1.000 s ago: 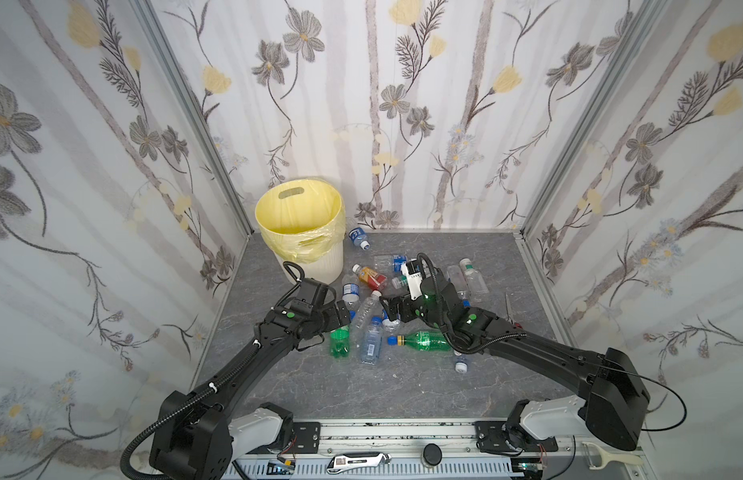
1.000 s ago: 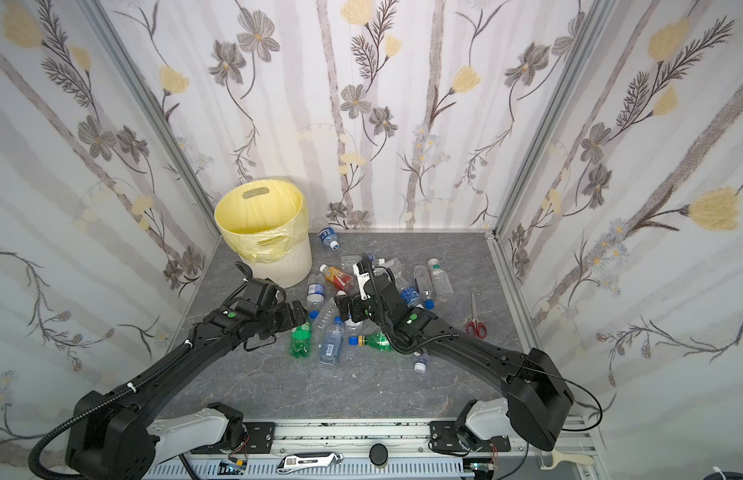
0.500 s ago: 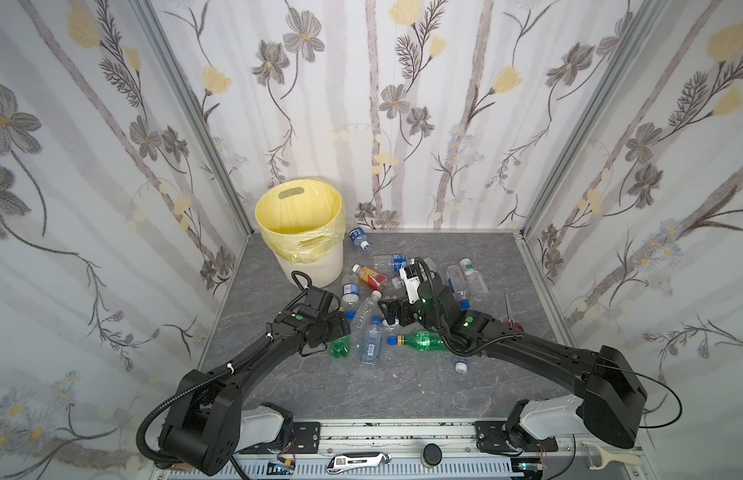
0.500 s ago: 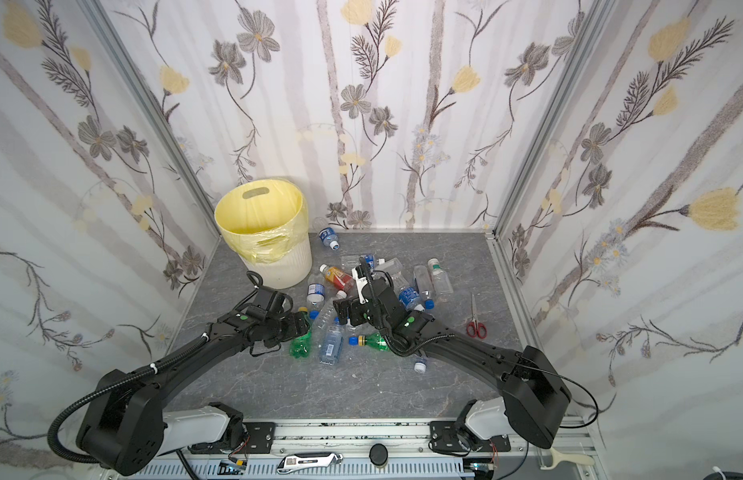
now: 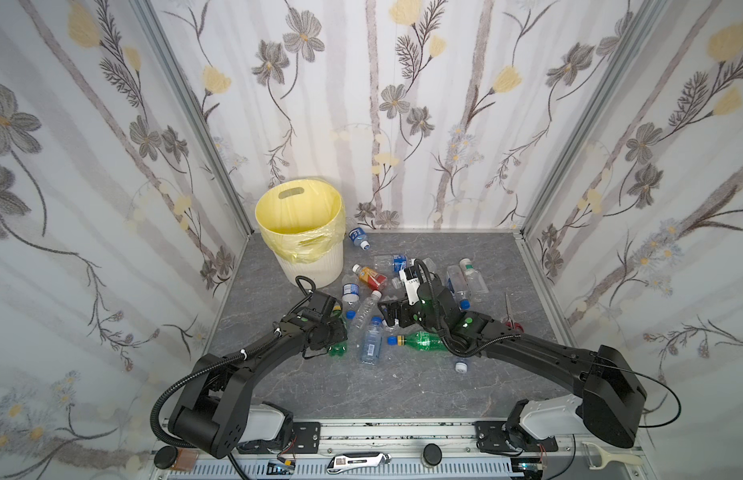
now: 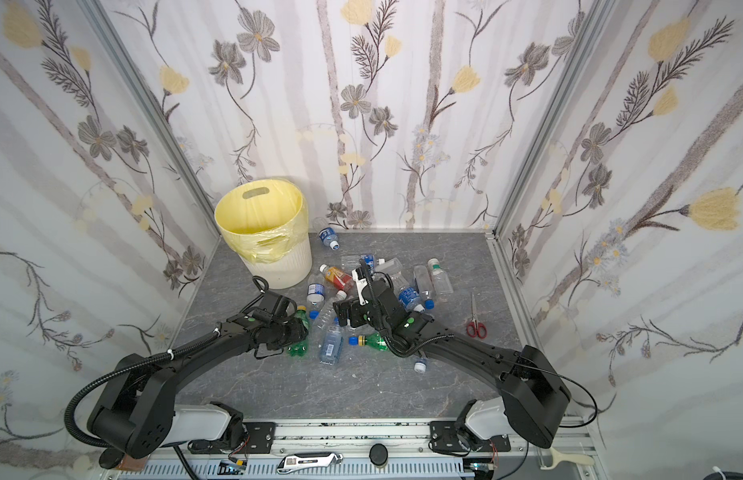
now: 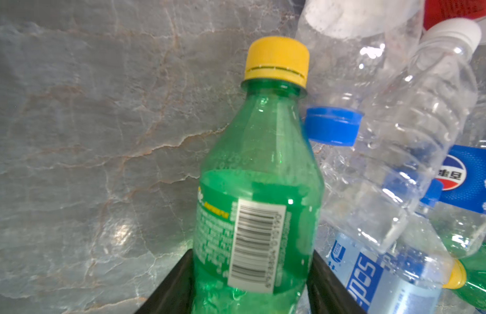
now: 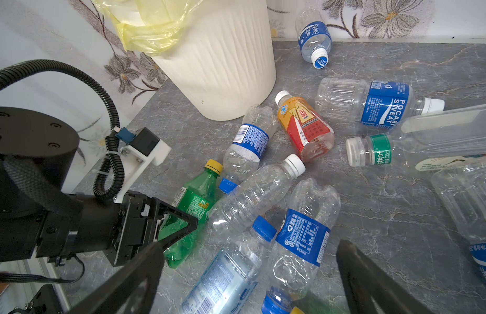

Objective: Throw the plastic bottles in the bin
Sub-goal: 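Lower the left gripper onto the green soda bottle and grasp it, then lift the green soda bottle with the left gripper toward the bin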

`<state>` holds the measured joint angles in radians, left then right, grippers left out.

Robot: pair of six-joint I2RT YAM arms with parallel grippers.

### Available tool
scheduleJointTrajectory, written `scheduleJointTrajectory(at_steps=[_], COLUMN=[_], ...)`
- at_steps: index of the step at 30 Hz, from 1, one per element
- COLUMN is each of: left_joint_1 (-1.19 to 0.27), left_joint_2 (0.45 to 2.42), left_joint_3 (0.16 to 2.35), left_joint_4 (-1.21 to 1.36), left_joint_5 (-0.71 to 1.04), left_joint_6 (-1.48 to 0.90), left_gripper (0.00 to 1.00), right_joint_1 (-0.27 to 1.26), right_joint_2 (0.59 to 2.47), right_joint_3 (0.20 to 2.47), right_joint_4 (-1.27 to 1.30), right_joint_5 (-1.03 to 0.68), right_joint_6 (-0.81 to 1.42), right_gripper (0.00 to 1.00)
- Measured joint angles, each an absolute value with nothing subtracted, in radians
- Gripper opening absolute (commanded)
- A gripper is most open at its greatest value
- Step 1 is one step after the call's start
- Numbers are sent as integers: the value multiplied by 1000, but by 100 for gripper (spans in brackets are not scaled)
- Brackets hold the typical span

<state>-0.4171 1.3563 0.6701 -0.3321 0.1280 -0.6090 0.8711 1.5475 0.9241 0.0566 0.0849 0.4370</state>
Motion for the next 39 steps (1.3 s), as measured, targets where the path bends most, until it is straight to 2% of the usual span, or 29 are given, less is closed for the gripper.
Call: scheduleJointTrajectory(at_steps=[11,20,39], left_joint_1=[-417,-417,-382], left_joint_2=[1389,1389,1282], left_joint_3=[668,667,730], left_joint_4=[-258,-248,-344], left_joint_5=[128,124,133], left_joint_6=[-609,-606,-583], left_gripper=[59,54,50], right_joint_1=[873,902,962], right_joint_2=[1564,1592,1666], right_joint_3=[924,926,982], right_joint_4=[58,62,64], right_joint_5=[73,49,7], right_joint_6=[437,437,436], right_gripper=[100,100,100])
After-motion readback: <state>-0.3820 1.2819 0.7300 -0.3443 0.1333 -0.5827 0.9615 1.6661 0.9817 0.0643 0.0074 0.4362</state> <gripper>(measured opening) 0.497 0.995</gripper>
